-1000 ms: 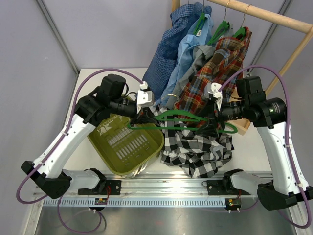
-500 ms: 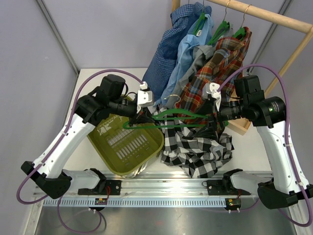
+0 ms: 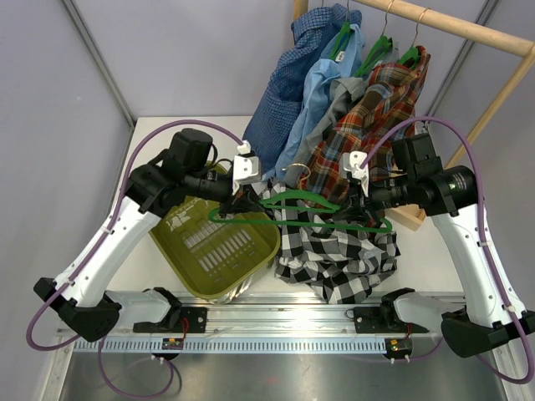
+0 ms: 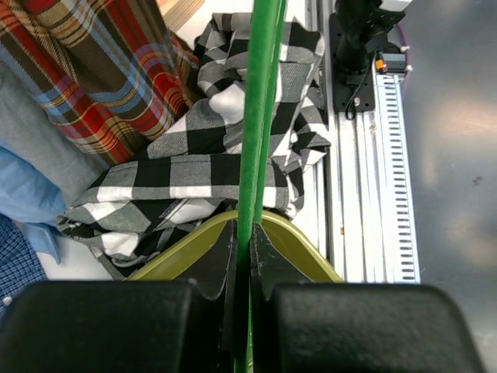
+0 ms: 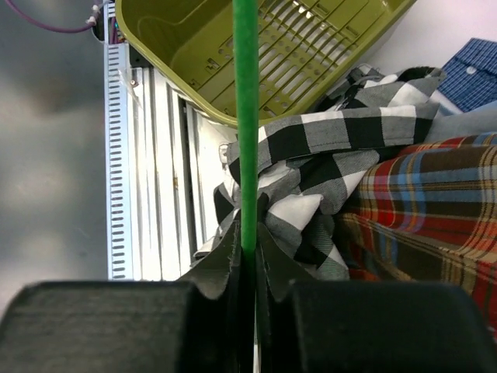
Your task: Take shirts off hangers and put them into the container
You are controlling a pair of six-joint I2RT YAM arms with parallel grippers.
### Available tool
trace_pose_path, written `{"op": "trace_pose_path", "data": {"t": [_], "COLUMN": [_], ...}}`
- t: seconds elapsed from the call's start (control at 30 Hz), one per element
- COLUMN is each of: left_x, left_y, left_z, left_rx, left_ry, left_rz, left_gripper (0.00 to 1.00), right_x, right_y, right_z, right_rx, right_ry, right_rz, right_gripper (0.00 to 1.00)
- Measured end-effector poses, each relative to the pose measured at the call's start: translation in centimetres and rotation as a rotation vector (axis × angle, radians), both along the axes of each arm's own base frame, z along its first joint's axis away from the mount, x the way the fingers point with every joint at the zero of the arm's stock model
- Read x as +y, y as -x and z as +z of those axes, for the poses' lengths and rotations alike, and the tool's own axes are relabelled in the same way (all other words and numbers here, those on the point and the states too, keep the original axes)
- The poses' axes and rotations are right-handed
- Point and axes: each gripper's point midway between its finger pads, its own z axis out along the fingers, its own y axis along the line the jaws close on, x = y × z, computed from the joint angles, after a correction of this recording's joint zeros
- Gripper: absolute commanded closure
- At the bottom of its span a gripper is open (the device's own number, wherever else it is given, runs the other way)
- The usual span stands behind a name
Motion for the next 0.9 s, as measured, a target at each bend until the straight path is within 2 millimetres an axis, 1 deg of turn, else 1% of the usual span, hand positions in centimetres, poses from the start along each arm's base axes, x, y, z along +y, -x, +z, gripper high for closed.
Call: {"op": "trace_pose_path", "data": {"t": [0.07, 0.1, 0.13, 0.17, 0.2, 0.23, 0.27, 0.3, 0.33, 0.4, 0.5, 0.57, 0.6, 0.67, 0.73, 0.77, 0.83, 0.9], "left_x": [0.1, 0.1, 0.1, 0.1, 0.1, 0.2, 0.3, 0.7, 1.1, 2.2, 4.7, 6.7, 7.6, 9.0, 9.8, 10.0, 9.8, 9.2], "left_y": [0.2, 0.3, 0.4, 0.4, 0.2, -0.2, -0.6, -1.3, -1.7, -2.1, -1.7, -1.2, -1.0, -0.7, -0.9, -1.2, -2.0, -3.1], "left_z": [0.2, 0.3, 0.4, 0.6, 0.8, 1.3, 2.0, 3.1, 4.2, 7.0, 12.7, 16.1, 17.6, 19.6, 20.7, 20.7, 19.9, 18.3], "left_rx": [0.001, 0.004, 0.003, 0.000, -0.011, -0.038, -0.072, -0.114, -0.159, -0.249, -0.411, -0.497, -0.535, -0.585, -0.610, -0.613, -0.594, -0.558], "left_ry": [0.009, 0.016, 0.024, 0.034, 0.045, 0.062, 0.081, 0.113, 0.146, 0.223, 0.376, 0.469, 0.512, 0.573, 0.618, 0.628, 0.623, 0.598], "left_rz": [0.001, 0.005, 0.010, 0.020, 0.040, 0.072, 0.100, 0.158, 0.201, 0.283, 0.407, 0.488, 0.526, 0.583, 0.633, 0.652, 0.676, 0.690], "left_gripper": [1.00, 1.00, 0.88, 0.74, 0.57, 0.23, 0.13, 0.06, 0.01, 0.01, 0.01, 0.01, 0.01, 0.01, 0.01, 0.01, 0.01, 0.01], "right_x": [0.0, 0.0, 0.0, 0.0, 0.0, -0.1, -0.2, -0.2, -0.3, -0.5, -1.0, -1.8, -2.2, -3.8, -6.0, -7.2, -9.5, -11.9], "right_y": [-0.1, -0.1, 0.0, 0.1, 0.2, 0.4, 0.7, 0.9, 1.2, 1.6, 1.8, 1.6, 1.5, 1.1, 0.5, 0.3, 0.0, 0.1], "right_z": [0.1, 0.2, 0.3, 0.4, 0.6, 0.9, 1.3, 1.8, 2.5, 4.0, 8.0, 10.8, 11.9, 14.6, 17.0, 17.9, 19.2, 19.6], "right_rx": [-0.018, -0.026, -0.035, -0.041, -0.047, -0.047, -0.052, -0.055, -0.064, -0.094, -0.188, -0.262, -0.292, -0.357, -0.418, -0.449, -0.491, -0.520], "right_ry": [-0.002, -0.004, -0.006, -0.009, -0.013, -0.018, -0.024, -0.035, -0.054, -0.087, -0.170, -0.229, -0.253, -0.312, -0.365, -0.391, -0.437, -0.477], "right_rz": [0.006, 0.010, 0.013, 0.014, 0.012, 0.008, -0.003, -0.019, -0.037, -0.083, -0.187, -0.279, -0.323, -0.461, -0.624, -0.704, -0.853, -1.002], "right_gripper": [1.00, 1.00, 1.00, 1.00, 1.00, 1.00, 1.00, 1.00, 1.00, 1.00, 1.00, 1.00, 1.00, 1.00, 1.00, 1.00, 1.00, 1.00]}}
